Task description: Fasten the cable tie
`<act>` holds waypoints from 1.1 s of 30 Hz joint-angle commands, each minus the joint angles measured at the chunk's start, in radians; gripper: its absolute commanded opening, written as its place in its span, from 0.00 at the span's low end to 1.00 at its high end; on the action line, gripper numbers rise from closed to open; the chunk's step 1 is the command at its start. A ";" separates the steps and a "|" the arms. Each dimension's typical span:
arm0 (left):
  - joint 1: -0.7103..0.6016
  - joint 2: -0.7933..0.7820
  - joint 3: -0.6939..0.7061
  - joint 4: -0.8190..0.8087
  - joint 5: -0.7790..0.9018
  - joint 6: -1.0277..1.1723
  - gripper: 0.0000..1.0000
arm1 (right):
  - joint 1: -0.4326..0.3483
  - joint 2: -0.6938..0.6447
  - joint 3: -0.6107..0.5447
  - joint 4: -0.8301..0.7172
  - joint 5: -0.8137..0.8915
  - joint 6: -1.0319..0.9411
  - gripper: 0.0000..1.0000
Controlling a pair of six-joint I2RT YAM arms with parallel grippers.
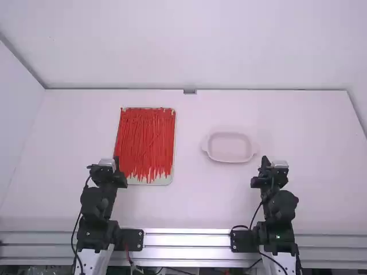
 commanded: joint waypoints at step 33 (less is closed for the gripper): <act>-0.015 0.423 0.256 -0.076 0.060 -0.042 0.36 | 0.018 0.405 0.196 0.023 -0.096 0.022 0.36</act>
